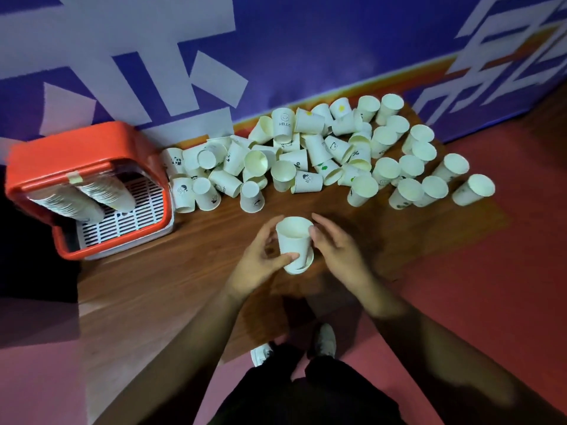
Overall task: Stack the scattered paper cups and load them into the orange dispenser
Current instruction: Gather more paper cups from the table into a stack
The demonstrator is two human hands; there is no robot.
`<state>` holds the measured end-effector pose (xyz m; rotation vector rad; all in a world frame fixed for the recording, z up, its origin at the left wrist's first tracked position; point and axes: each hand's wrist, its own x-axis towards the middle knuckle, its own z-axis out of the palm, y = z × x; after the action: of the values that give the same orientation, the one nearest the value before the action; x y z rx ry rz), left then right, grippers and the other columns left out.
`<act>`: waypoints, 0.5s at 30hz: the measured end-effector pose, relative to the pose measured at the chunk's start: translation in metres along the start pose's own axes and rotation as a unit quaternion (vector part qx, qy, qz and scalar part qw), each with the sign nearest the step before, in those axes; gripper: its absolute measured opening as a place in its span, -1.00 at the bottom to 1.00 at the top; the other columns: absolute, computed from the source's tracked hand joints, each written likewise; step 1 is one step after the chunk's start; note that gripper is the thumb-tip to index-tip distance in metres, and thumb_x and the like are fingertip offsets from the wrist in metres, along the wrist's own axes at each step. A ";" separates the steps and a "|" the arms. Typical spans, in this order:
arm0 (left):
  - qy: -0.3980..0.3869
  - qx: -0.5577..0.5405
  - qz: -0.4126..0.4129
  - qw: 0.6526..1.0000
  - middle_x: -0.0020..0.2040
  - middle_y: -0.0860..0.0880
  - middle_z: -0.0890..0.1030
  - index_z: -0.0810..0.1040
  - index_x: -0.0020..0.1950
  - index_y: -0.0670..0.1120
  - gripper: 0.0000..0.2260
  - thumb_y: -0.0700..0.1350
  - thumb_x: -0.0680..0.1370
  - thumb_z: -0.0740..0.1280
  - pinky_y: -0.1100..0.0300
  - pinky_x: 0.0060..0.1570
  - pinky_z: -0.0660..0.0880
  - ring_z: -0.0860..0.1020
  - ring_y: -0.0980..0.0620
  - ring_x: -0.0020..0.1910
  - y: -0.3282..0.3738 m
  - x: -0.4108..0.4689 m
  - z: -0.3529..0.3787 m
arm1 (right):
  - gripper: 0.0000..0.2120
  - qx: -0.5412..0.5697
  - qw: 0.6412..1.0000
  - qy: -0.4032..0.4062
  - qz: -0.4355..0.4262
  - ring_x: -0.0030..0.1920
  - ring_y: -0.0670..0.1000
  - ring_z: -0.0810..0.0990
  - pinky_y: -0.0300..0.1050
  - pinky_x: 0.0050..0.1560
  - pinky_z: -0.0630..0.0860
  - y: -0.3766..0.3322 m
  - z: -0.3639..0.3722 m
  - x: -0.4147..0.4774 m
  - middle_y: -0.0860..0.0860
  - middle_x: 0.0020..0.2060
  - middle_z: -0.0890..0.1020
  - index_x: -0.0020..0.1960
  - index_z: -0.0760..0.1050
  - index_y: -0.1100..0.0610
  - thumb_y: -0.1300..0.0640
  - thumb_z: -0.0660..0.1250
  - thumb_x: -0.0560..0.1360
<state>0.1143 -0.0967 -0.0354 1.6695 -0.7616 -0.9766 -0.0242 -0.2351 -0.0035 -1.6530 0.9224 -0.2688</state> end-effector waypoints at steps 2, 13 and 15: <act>-0.015 0.048 0.019 0.999 0.35 0.23 0.52 0.34 0.49 0.11 -0.36 -0.09 0.48 0.54 0.37 0.29 0.39 0.50 0.23 0.33 0.001 0.001 0.001 | -0.58 -0.008 1.000 -0.006 -0.015 0.24 -0.15 0.52 -0.49 0.08 0.44 -0.002 0.002 0.002 -0.07 0.25 0.56 0.39 0.47 0.09 0.04 0.36 0.56; -0.084 0.129 -0.021 0.988 0.51 0.18 0.35 0.29 0.57 0.07 -0.34 -0.07 0.53 0.49 0.41 0.46 0.18 0.29 0.30 0.48 -0.031 -0.004 -0.004 | -0.34 -0.092 0.992 -0.085 -0.013 0.34 -0.20 0.44 -0.20 0.37 0.39 0.053 0.007 -0.004 -0.10 0.37 0.49 0.46 0.37 -0.04 -0.07 0.47 0.41; -0.080 0.132 -0.033 0.987 0.51 0.10 0.38 0.33 0.53 0.08 -0.40 -0.11 0.54 0.47 0.38 0.47 0.20 0.32 0.29 0.46 -0.033 -0.006 -0.003 | -0.34 -0.132 0.984 -0.116 -0.027 0.36 -0.27 0.36 -0.40 0.34 0.29 0.059 0.007 -0.003 -0.12 0.42 0.44 0.49 0.33 -0.04 -0.05 0.46 0.45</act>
<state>0.1149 -0.0806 -0.0655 1.8691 -0.9827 -1.1053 -0.0471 -0.2294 -0.0577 -1.9077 0.7604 0.0135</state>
